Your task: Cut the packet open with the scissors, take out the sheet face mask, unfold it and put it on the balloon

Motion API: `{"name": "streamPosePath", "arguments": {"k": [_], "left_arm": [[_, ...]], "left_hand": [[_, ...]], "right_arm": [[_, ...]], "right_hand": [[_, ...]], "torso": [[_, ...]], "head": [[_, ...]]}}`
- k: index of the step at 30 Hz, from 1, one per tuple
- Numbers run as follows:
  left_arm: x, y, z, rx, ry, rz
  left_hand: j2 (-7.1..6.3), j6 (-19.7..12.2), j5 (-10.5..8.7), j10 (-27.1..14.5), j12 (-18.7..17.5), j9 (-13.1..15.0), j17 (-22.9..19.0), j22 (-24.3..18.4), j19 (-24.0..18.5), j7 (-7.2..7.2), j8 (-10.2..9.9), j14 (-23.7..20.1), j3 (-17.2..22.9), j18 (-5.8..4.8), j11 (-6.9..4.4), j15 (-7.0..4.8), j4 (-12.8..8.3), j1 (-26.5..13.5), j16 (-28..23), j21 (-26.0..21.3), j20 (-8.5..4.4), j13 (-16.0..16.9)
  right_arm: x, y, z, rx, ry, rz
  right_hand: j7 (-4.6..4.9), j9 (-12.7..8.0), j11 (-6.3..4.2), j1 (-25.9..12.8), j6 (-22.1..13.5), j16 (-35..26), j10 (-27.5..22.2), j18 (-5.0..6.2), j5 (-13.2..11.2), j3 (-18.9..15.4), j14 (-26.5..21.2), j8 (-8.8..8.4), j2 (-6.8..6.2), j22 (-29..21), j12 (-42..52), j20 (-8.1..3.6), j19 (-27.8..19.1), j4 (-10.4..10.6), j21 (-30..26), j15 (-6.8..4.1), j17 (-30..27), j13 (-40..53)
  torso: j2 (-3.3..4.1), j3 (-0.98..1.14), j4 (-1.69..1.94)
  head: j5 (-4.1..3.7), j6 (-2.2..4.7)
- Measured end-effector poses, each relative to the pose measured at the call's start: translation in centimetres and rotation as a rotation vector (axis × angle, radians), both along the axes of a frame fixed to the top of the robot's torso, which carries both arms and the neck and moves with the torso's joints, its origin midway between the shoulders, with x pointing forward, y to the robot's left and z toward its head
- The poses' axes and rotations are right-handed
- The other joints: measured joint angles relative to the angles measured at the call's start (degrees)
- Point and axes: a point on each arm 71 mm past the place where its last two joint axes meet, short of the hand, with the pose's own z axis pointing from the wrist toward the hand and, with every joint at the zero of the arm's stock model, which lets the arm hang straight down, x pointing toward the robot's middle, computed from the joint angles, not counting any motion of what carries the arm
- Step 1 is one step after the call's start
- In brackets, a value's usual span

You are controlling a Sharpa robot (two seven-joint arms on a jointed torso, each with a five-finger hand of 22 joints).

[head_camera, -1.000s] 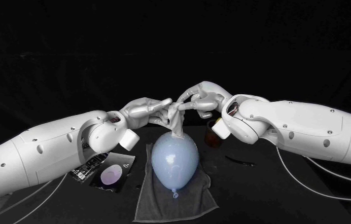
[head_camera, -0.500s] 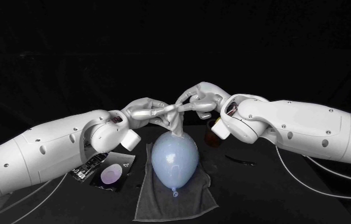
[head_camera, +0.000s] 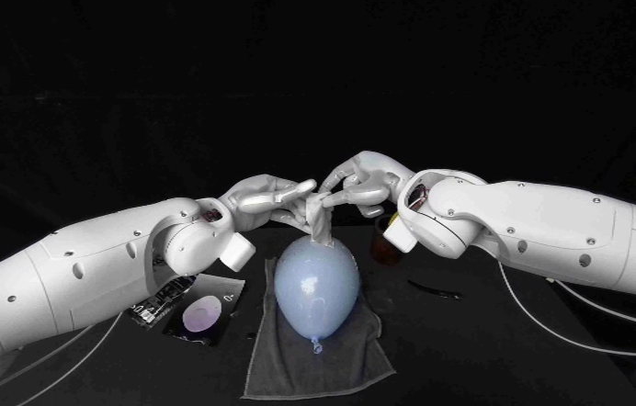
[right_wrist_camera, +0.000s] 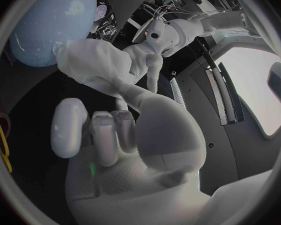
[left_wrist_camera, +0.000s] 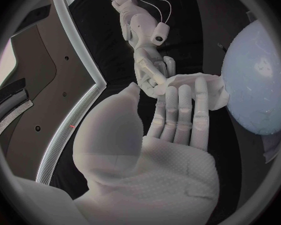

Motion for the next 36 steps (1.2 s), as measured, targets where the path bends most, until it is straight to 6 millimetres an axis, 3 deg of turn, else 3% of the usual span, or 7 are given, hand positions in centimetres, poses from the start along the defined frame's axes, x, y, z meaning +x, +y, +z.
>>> {"name": "streamPosePath", "arguments": {"k": [5, 14, 27, 36], "left_arm": [[0.03, 0.03, 0.03, -0.001, -0.002, 0.004], [0.04, 0.05, 0.03, 0.004, -0.004, 0.006], [-0.05, -0.06, 0.02, 0.017, -0.010, 0.002], [-0.08, -0.12, 0.03, 0.024, -0.015, -0.002]], "left_hand": [[0.67, 0.4, 0.00, 0.2, 0.0, 0.0, -0.2, -0.3, 0.3, -0.40, 0.3, 0.0, -0.4, -0.01, -0.21, 0.00, -0.2, 0.7, 0.0, -0.3, 0.05, 0.0], [1.81, 0.6, 0.00, 0.2, 0.0, -0.3, -0.5, -0.8, 0.8, -0.61, 0.6, 0.2, 0.0, -0.03, -0.21, -0.19, -0.6, 7.1, 0.2, -0.9, 0.01, -0.2], [0.55, 0.6, 0.00, 0.4, 0.0, -0.6, -0.8, -1.0, 1.4, -0.61, 0.7, 0.2, -0.2, -0.05, -0.41, -0.19, -0.7, 9.9, 0.4, -1.2, -0.20, -0.4], [0.37, 0.8, 0.00, 0.4, 0.0, -0.6, -0.9, -1.1, 1.4, -0.81, 0.9, 0.4, -0.4, -0.06, -0.41, -0.39, -0.9, 10.3, 0.4, -1.2, -0.20, -0.5]], "right_arm": [[-0.11, 0.05, -0.02, -0.011, -0.002, 0.003], [-0.32, -0.13, -0.02, -0.017, -0.003, 0.004], [-0.44, -0.09, -0.01, -0.017, -0.003, 0.007], [-0.38, -0.01, -0.02, -0.017, -0.004, 0.007]], "right_hand": [[0.00, 0.2, 0.00, 0.0, 0.0, 0.0, 0.0, -0.01, 0.0, 0.0, 0.0, -0.01, 0.00, 0.0, 0.0, 0.00, 0.0, 0.0, 0.0, 0.00, 0.0, 0.0], [0.00, -0.1, 0.00, 0.0, 0.0, 0.0, 0.0, -0.01, 0.0, 0.0, 0.0, 0.19, 0.00, 0.0, 0.0, 0.01, 0.0, 0.0, 0.0, 0.01, 0.0, 0.0], [-0.02, 0.2, 0.00, 0.0, -0.2, 0.0, 0.0, -0.01, 0.0, 0.3, 0.0, 0.20, -0.01, 0.0, -0.1, 0.02, 0.0, 0.0, 0.0, 0.02, 0.0, 0.0], [0.00, 0.2, 0.00, 0.0, -0.2, 0.0, 0.0, -0.01, 0.0, 0.3, 0.1, 0.16, -0.01, 0.0, 0.2, 0.02, 0.0, 0.0, 0.0, -0.12, 0.0, 0.0]], "torso": [[0.01, 0.01, 0.00], [0.03, 0.07, -0.04], [-0.01, 0.08, -0.04], [-0.02, 0.04, -0.02]], "head": [[0.02, -0.07], [-0.02, -0.22], [-0.03, -0.41], [-0.15, -0.51]]}}
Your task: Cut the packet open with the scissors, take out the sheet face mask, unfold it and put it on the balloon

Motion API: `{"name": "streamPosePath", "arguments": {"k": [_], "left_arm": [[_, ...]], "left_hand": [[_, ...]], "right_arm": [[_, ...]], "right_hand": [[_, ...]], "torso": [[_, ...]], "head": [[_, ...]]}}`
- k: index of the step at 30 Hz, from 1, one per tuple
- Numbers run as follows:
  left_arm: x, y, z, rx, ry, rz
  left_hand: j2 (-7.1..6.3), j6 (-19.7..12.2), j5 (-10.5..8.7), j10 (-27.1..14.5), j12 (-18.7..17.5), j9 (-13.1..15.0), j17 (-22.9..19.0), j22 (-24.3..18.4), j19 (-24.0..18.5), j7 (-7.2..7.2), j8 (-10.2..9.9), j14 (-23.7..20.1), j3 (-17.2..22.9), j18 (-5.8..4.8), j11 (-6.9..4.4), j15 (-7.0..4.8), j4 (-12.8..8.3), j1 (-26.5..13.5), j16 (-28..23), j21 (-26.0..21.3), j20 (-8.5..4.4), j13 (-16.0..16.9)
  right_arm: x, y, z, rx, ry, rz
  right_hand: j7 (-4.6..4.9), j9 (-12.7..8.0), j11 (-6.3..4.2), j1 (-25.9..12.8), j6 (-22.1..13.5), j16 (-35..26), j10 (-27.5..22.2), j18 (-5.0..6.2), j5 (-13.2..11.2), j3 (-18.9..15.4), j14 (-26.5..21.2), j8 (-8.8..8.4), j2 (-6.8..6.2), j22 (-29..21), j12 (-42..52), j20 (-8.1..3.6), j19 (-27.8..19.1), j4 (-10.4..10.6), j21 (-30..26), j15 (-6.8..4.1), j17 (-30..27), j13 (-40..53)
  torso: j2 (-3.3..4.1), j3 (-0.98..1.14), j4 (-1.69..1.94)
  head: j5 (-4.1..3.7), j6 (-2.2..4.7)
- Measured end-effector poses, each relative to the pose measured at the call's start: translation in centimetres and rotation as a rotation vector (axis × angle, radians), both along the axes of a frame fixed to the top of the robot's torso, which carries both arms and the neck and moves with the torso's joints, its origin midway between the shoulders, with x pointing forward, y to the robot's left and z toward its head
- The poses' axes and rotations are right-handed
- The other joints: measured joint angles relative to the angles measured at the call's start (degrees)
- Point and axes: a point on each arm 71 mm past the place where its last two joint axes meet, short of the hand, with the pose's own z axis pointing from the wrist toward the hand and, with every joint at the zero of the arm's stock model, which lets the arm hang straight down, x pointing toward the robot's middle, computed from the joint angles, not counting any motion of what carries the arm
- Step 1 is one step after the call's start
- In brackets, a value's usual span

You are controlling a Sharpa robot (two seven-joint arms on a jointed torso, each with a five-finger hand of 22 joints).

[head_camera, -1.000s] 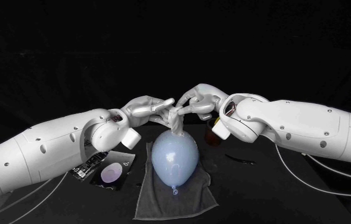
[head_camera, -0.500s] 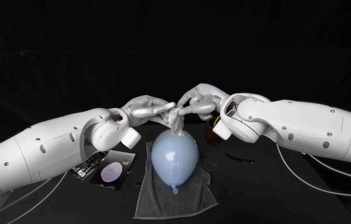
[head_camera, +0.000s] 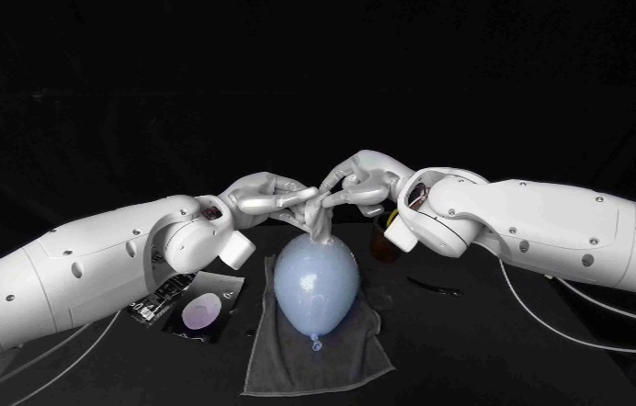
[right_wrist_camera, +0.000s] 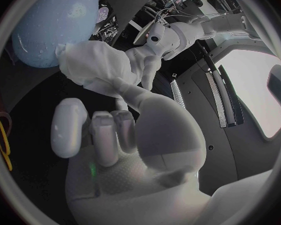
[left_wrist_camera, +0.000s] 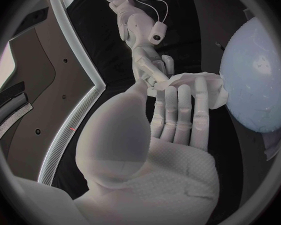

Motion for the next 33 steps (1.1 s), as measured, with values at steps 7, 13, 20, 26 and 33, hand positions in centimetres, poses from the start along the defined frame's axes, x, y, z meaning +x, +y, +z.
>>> {"name": "streamPosePath", "arguments": {"k": [7, 13, 20, 26, 33], "left_arm": [[-0.01, 0.00, -0.01, 0.004, -0.003, -0.002], [0.01, 0.02, -0.01, 0.004, -0.005, -0.001], [0.02, 0.03, -0.01, 0.004, -0.005, -0.001], [0.02, 0.03, 0.01, 0.003, -0.007, -0.001], [0.03, 0.03, 0.02, -0.001, -0.007, 0.000]], "left_hand": [[2.34, 0.7, 0.00, 0.5, -0.3, -0.4, -0.3, -0.2, 0.2, -0.72, 0.0, 0.3, 1.4, -0.36, -0.51, -0.31, -0.1, 3.3, 0.0, -0.3, -0.21, -0.4], [3.85, 1.5, 0.00, 0.8, -1.6, -0.8, -0.7, -0.2, 0.6, -1.11, 0.0, 0.5, 4.9, -0.39, -0.84, -0.53, -1.0, 7.3, 0.0, -0.3, -0.21, -1.2], [4.04, 2.0, -0.04, 1.8, -2.8, -0.9, -1.2, -0.2, 0.9, -1.14, 0.7, 0.7, 8.8, -0.41, -0.92, -0.67, -2.2, 8.6, -0.3, -0.3, -0.48, -2.0], [4.05, 1.5, -0.38, 3.0, -3.6, -0.1, -1.9, 0.2, 1.1, -0.69, 1.9, 1.6, 12.4, -0.42, -1.15, -0.86, -2.7, 8.6, -1.1, 0.0, -0.74, -2.6], [4.03, 1.4, -0.24, 3.7, -3.6, 0.7, -2.4, 0.6, 1.2, -0.57, 2.7, 2.3, 15.6, -0.43, -1.17, -1.09, -2.9, 7.3, -1.3, 0.7, -0.83, -2.6]], "right_arm": [[-0.04, 0.08, 0.00, 0.000, 0.000, 0.003], [-0.08, 0.14, 0.02, 0.001, 0.001, 0.005], [-0.05, 0.20, 0.01, 0.001, 0.000, 0.005], [-0.02, 0.17, 0.00, 0.000, 0.000, 0.004], [0.03, 0.10, 0.00, -0.001, 0.000, 0.002]], "right_hand": [[-0.20, 0.0, 0.00, -0.2, 0.1, 0.0, 0.0, 0.00, 0.0, 0.2, 0.0, 0.14, -0.23, 0.0, 0.0, 0.00, 0.0, -0.2, 0.0, 0.00, 0.0, 0.0], [-0.02, 0.0, 0.00, -0.2, 0.2, 0.0, 0.0, 0.00, 0.0, 0.2, 0.0, 0.33, -0.23, 0.0, 0.0, 0.00, 0.0, -0.2, 0.0, 0.00, 0.0, 0.0], [-0.02, 0.0, 0.00, -0.2, 0.2, -0.1, 0.0, 0.00, 0.0, 0.3, 0.0, 0.33, -0.23, 0.0, 0.0, 0.01, 0.0, 0.0, 0.0, 0.01, 0.0, 0.0], [-0.01, 0.1, 0.00, -0.2, 0.2, 0.0, 0.0, 0.00, 0.0, 0.3, 0.0, 0.28, -0.23, 0.0, 0.0, 0.10, -0.1, 0.0, 0.0, 0.01, 0.0, 0.0], [-0.01, 0.2, 0.00, -0.4, 0.2, 0.0, 0.0, 0.00, 0.2, 0.5, 0.0, 0.15, -0.43, 0.0, 0.0, 0.10, -0.1, -0.1, 0.0, 0.02, 0.0, 0.0]], "torso": [[-0.01, 0.00, 0.01], [-0.01, 0.04, -0.01], [-0.01, 0.04, -0.02], [-0.01, 0.05, -0.02], [-0.01, 0.04, -0.02]], "head": [[-0.05, -0.01], [-0.02, -0.03], [-0.01, 0.08], [-0.03, 0.03], [-0.03, -0.09]]}}
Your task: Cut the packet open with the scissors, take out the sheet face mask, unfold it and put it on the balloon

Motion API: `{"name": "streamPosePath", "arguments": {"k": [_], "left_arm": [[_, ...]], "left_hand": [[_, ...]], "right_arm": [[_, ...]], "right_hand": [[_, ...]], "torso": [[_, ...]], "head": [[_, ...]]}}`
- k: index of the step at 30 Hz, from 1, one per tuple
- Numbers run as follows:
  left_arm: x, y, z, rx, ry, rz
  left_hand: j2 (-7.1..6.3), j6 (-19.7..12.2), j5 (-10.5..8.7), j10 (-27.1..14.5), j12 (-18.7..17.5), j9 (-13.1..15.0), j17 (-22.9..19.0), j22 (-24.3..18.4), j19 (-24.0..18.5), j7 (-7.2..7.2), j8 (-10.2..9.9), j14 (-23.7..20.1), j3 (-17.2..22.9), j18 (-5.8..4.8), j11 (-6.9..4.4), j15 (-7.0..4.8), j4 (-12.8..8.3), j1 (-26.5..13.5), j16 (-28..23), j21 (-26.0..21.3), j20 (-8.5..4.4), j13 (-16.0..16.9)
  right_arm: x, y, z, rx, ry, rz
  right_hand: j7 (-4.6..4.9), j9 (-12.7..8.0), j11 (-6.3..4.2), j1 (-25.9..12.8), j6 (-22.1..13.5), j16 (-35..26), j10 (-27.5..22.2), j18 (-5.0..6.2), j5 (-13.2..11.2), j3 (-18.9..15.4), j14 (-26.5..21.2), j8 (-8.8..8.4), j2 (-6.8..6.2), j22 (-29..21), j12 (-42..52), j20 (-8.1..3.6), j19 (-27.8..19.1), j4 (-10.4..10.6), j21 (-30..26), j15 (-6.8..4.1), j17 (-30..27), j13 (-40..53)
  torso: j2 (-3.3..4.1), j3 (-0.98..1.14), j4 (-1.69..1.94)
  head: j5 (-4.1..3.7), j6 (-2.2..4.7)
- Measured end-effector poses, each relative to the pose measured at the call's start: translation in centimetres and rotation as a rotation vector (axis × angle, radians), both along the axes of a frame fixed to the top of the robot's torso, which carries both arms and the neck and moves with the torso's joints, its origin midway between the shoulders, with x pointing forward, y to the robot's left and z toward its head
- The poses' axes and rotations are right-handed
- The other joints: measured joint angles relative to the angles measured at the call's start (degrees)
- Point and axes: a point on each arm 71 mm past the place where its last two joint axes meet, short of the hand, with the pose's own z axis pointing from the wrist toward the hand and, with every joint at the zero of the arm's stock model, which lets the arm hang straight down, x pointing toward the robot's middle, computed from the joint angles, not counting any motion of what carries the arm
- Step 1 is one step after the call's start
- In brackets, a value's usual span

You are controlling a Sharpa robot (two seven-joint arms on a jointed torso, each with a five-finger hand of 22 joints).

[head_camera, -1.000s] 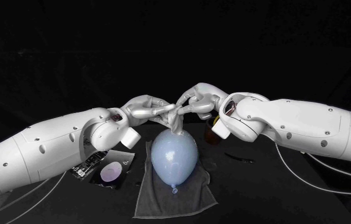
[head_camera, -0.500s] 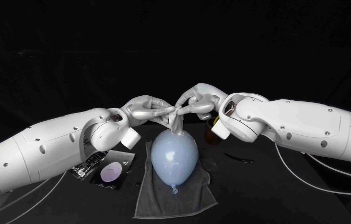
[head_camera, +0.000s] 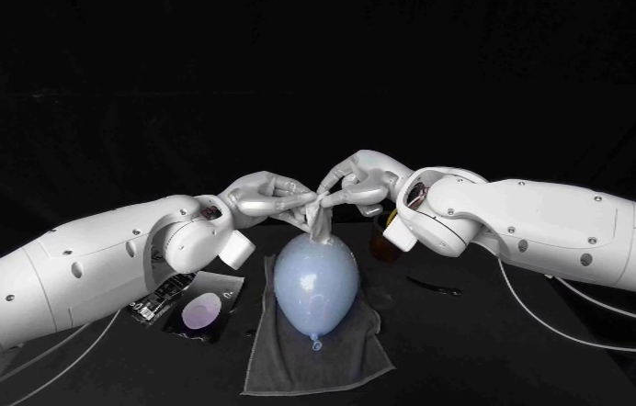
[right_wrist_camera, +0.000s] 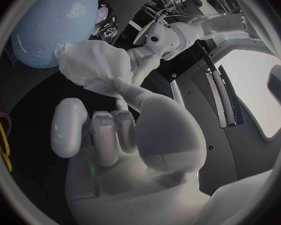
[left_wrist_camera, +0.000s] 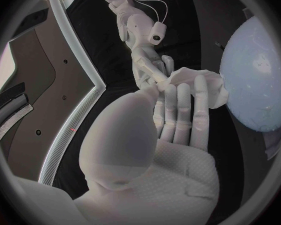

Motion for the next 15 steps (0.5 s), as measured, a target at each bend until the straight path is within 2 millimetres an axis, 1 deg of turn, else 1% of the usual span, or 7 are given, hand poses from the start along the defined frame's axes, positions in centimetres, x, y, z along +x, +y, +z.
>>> {"name": "streamPosePath", "arguments": {"k": [3, 4, 6, 9, 11, 12, 15], "left_arm": [[0.00, 0.01, 0.02, -0.005, 0.002, 0.003], [0.00, 0.02, 0.03, -0.008, 0.003, 0.005], [0.00, 0.04, 0.04, -0.013, 0.007, 0.009], [-0.01, 0.06, 0.07, -0.024, 0.014, 0.018], [-0.03, 0.07, 0.08, -0.030, 0.018, 0.022], [-0.04, 0.08, 0.09, -0.034, 0.021, 0.024], [-0.06, 0.08, 0.12, -0.045, 0.030, 0.032]], "left_hand": [[-0.39, -0.1, 0.00, 0.3, 0.0, 0.1, 0.0, 0.3, 0.2, 0.07, 0.5, 0.5, 0.9, -0.01, -0.25, -0.05, 0.2, -1.0, 0.0, 0.4, -0.20, 0.2], [-0.47, -0.1, 0.00, 0.3, 0.0, 0.1, 0.0, 0.4, 0.2, 0.07, 0.7, 0.6, 2.5, -0.01, -0.25, -0.15, -0.7, -1.7, 0.0, 0.8, -0.20, 0.3], [-0.89, -0.1, 0.00, 0.4, 0.0, 0.1, 0.0, 0.7, 0.4, 0.05, 0.9, 0.8, 3.3, -0.02, -0.27, -0.36, -0.7, -2.5, 0.0, 1.3, -0.42, 0.6], [-1.35, 0.2, 0.00, 0.6, 0.5, 0.1, 0.0, 1.4, 0.0, -0.23, 1.4, 1.1, 6.4, -0.02, -0.47, -0.27, -2.4, -4.8, 0.0, 2.4, -0.83, 1.0], [-1.52, 0.2, 0.00, 0.6, 0.9, 0.1, 0.0, 1.9, -0.3, -0.24, 1.8, 1.1, 6.8, -0.02, -0.47, -0.28, -2.2, -6.5, 0.4, 3.3, -1.11, 1.3], [-1.70, 0.2, -0.01, 0.6, 1.0, 0.8, 0.0, 2.2, -0.4, -0.24, 1.9, 1.1, 8.7, -0.03, -0.47, -0.29, -4.0, -7.4, 0.5, 3.7, -1.25, 1.5], [-1.73, 0.2, -0.01, 0.6, 1.0, 0.9, 0.1, 2.6, -0.7, -0.24, 1.9, 1.1, 9.3, -0.03, -0.47, -0.33, -4.5, -8.2, 0.6, 4.3, -1.02, 1.7]], "right_arm": [[0.04, -0.06, 0.02, -0.002, -0.002, -0.001], [0.05, -0.09, 0.02, -0.002, -0.004, -0.001], [0.06, -0.15, 0.04, -0.001, -0.006, -0.002], [0.09, -0.36, 0.10, 0.000, -0.016, -0.005], [0.08, -0.52, 0.16, 0.002, -0.025, -0.006], [0.07, -0.63, 0.21, 0.003, -0.033, -0.007], [-0.06, -1.01, 0.45, 0.006, -0.070, -0.005]], "right_hand": [[0.32, 0.3, 0.00, -0.6, -0.9, 0.0, 0.0, 0.01, 0.1, 0.2, 0.0, 0.26, -0.57, 0.0, -1.2, -0.22, -0.2, 0.2, -1.0, 0.00, 0.0, 0.0], [0.64, 0.4, 0.00, -0.8, -1.8, 0.0, 0.0, 0.01, 0.2, 0.1, 0.0, 0.17, -0.84, 0.0, -2.5, -0.26, -0.5, 0.3, -1.6, 0.00, 0.0, 0.0], [1.49, -0.2, 0.55, -2.0, -4.8, 0.0, -0.3, 0.01, 0.2, -0.9, 0.0, -2.21, -1.98, 0.0, -6.3, 0.32, -1.1, 1.0, -3.4, 0.50, 0.0, 0.0], [2.87, -1.7, 1.98, -2.9, -8.0, 0.0, -1.1, 0.00, 0.2, -2.4, 0.0, -5.34, -3.07, 0.0, -9.8, 1.11, -2.3, 1.1, -5.8, 1.46, 0.0, 0.0], [3.59, -2.3, 2.81, -3.3, -9.3, 0.0, -2.0, 0.13, 0.2, -3.1, 0.0, -6.79, -4.05, 0.0, -11.6, 1.46, -3.3, 1.2, -7.6, 2.13, 0.0, 0.0], [3.95, -2.5, 3.07, -3.2, -9.7, -0.1, -2.5, 0.52, 0.2, -3.6, 0.0, -7.41, -4.53, 0.0, -12.2, 1.78, -3.6, 1.2, -8.3, 2.46, 0.0, 0.0], [4.24, -2.9, 3.31, -3.0, -10.2, -0.2, -3.5, 0.98, 0.2, -4.4, 0.0, -8.47, -5.14, 0.0, -13.3, 2.26, -4.1, 1.2, -9.2, 2.47, 0.0, 0.0]], "torso": [[-0.01, -0.01, 0.00], [-0.01, -0.01, 0.00], [-0.01, 0.00, 0.00], [-0.01, -0.03, 0.01], [-0.01, -0.04, 0.02], [-0.01, -0.04, 0.02], [0.00, -0.04, 0.02]], "head": [[0.01, -0.09], [0.03, -0.10], [0.05, -0.11], [0.06, -0.09], [0.09, -0.05], [0.09, -0.03], [0.18, 0.01]]}}
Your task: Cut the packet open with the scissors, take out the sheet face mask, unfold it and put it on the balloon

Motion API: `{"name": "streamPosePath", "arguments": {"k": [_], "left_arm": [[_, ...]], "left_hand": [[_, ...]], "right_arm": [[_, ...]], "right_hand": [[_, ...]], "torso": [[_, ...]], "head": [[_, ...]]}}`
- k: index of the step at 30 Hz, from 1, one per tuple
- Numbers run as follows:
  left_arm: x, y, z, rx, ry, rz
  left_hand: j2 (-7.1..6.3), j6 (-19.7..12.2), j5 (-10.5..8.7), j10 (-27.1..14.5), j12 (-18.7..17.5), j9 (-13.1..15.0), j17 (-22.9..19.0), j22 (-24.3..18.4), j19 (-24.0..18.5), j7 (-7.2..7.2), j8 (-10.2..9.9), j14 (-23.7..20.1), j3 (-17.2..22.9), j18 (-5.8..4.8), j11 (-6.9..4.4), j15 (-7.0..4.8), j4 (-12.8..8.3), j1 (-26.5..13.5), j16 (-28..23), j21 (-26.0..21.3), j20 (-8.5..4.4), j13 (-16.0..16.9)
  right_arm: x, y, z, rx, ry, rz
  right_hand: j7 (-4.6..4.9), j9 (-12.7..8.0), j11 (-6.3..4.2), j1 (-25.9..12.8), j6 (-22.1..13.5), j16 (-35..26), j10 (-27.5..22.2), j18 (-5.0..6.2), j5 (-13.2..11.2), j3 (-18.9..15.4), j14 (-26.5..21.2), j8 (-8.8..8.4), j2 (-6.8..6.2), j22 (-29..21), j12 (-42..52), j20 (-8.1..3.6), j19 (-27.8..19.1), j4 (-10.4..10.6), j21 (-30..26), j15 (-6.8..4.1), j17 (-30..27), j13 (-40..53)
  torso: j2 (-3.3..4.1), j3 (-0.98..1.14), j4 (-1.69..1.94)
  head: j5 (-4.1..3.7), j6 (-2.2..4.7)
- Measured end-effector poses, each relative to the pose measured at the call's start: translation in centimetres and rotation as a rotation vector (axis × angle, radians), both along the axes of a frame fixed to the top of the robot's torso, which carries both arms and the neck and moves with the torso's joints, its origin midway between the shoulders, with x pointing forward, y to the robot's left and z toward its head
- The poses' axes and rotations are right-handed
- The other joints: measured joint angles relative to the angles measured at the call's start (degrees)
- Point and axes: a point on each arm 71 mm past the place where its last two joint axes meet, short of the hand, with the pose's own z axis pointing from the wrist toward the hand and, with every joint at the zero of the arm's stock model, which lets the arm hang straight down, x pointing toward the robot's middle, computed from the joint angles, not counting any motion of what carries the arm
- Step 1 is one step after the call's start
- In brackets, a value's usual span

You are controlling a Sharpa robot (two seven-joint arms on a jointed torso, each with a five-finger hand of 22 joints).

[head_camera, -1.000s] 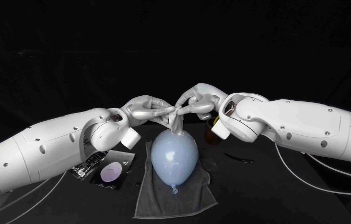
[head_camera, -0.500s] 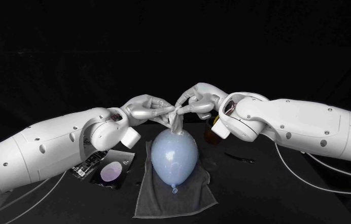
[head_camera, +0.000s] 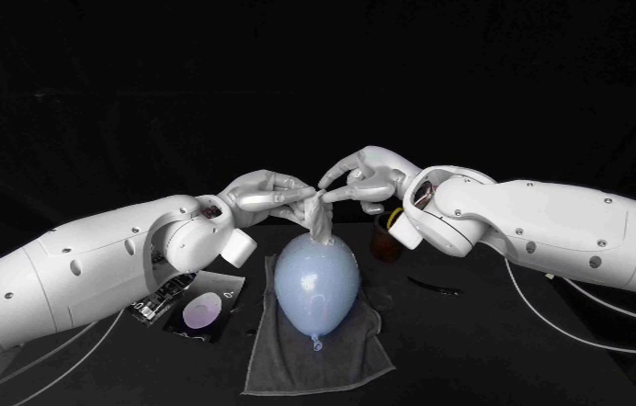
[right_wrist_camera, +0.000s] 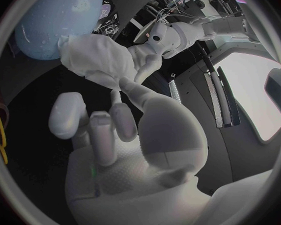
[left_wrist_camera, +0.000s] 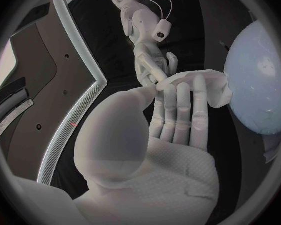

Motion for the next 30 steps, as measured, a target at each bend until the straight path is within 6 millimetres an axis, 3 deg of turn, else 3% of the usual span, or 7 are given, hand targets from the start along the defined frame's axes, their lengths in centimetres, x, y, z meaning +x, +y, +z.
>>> {"name": "streamPosePath", "arguments": {"k": [1, 2, 8, 10, 17, 22, 30], "left_arm": [[0.0, 0.0, 0.0, -0.003, 0.002, 0.002], [0.0, 0.0, 0.0, -0.006, 0.005, 0.004], [-0.1, 0.1, -0.1, -0.024, 0.024, 0.013], [-0.1, 0.1, -0.2, -0.029, 0.031, 0.015], [-0.3, 0.1, -0.5, -0.045, 0.052, 0.020], [-0.4, 0.1, -0.6, -0.054, 0.061, 0.019], [-0.5, 0.1, -0.7, -0.061, 0.068, 0.019]], "left_hand": [[0.03, 0.0, 0.00, 0.0, 0.0, 0.0, 0.0, 0.2, -0.1, 0.00, 0.1, 0.0, 0.0, -0.01, 0.00, 0.00, 0.0, -0.7, 0.0, 0.3, -0.14, 0.1], [-0.01, 0.0, -0.02, 0.0, 0.2, 0.0, 0.0, 0.4, -0.5, 0.00, 0.3, 0.0, 1.7, -0.02, 0.00, 0.00, -1.7, -1.5, 0.0, 0.7, -0.10, 0.2], [0.15, 0.0, -0.20, 0.0, 0.4, 0.0, 0.0, 1.2, -1.1, 0.00, 0.5, 0.0, 2.1, -0.37, 0.01, 0.00, -2.1, -2.9, 0.2, 1.8, -0.11, 0.5], [0.12, 0.0, -0.10, 0.0, 0.4, 0.1, 0.0, 1.4, -1.5, 0.00, 0.7, 0.0, 3.3, -0.37, 0.01, 0.00, -3.3, -3.6, 0.2, 2.0, -0.11, 0.5], [-0.01, 0.0, 0.03, 0.0, 0.6, 0.8, 0.1, 2.1, -2.1, 0.01, 0.8, 0.0, 3.9, -0.39, 0.01, 0.01, -3.9, -4.7, 0.5, 2.9, -0.18, 0.8], [0.10, 0.0, 0.03, 0.0, 0.6, 0.9, 0.1, 2.4, -2.5, 0.01, 1.0, 0.0, 4.7, -0.40, 0.02, 0.01, -5.1, -5.7, 0.5, 3.4, -0.18, 0.8], [0.14, -0.1, 0.03, 0.0, 0.6, 1.2, 0.0, 2.8, -2.8, 0.08, 1.0, 0.0, 4.7, -0.40, 0.02, 0.01, -5.1, -6.2, 0.5, 4.2, -0.21, 0.9]], "right_arm": [[-0.1, -0.1, 0.1, 0.000, -0.014, 0.002], [-0.2, -0.2, 0.2, 0.000, -0.031, 0.005], [-1.3, -0.5, 0.3, -0.010, -0.157, 0.040], [-1.6, -0.6, 0.3, -0.013, -0.198, 0.052], [-2.8, -0.6, 0.2, -0.025, -0.358, 0.092], [-3.2, -0.3, 0.2, -0.040, -0.452, 0.108], [-3.0, 0.0, 0.2, -0.060, -0.537, 0.101]], "right_hand": [[0.01, 0.0, 0.06, 0.1, 0.0, -0.1, -0.1, 0.00, 0.0, -0.1, 0.0, 0.00, -0.11, 0.0, 0.0, 0.00, 0.0, 0.0, 0.0, 0.00, 0.0, 0.0], [0.02, 0.0, 0.06, 0.1, 0.0, -0.1, -0.1, 0.00, 0.0, -0.1, 0.0, 0.00, -0.13, 0.0, 0.0, 0.00, 0.0, 0.0, 0.0, 0.00, 0.0, 0.0], [-0.17, -0.1, 0.05, 0.6, 1.3, -0.1, -0.1, 0.00, 0.0, -0.5, 0.0, -0.34, -0.58, 0.0, 0.6, 0.34, 0.4, -0.1, 1.9, 0.00, 0.0, 0.0], [-0.31, -0.1, -0.11, 1.7, 2.2, 0.0, 0.1, 0.00, 0.0, -0.6, 0.0, -0.42, -0.07, 0.0, 1.2, 0.23, 0.9, -0.2, 2.9, 0.00, 0.0, 0.0], [-1.34, -0.1, -1.28, 3.8, 5.8, 0.2, 2.1, 0.00, 0.0, -0.7, 0.0, -0.42, 1.38, 0.0, 3.9, -0.32, 2.4, -0.2, 6.3, 0.00, 0.0, 0.0], [-1.60, -0.1, -1.38, 4.1, 6.3, 0.2, 2.6, -0.01, 0.0, -0.7, -0.2, -0.42, 1.67, 0.0, 4.5, -0.42, 2.9, -0.2, 6.8, -0.21, 0.0, 0.0], [-1.59, -0.1, -1.38, 4.1, 6.7, 0.1, 2.6, -0.02, 0.0, -0.7, 0.0, -0.55, 1.67, 0.0, 4.7, -0.44, 2.9, -0.2, 7.1, -0.43, 0.0, 0.0]], "torso": [[0.01, 0.00, -0.01], [0.01, 0.00, -0.01], [0.05, 0.02, -0.02], [0.05, 0.03, -0.03], [0.06, 0.04, -0.06], [0.05, 0.05, -0.03], [0.07, 0.04, 0.05]], "head": [[0.01, 0.01], [0.05, 0.01], [0.28, -0.22], [0.37, -0.37], [0.47, -0.70], [0.29, -0.90], [0.19, -1.16]]}}
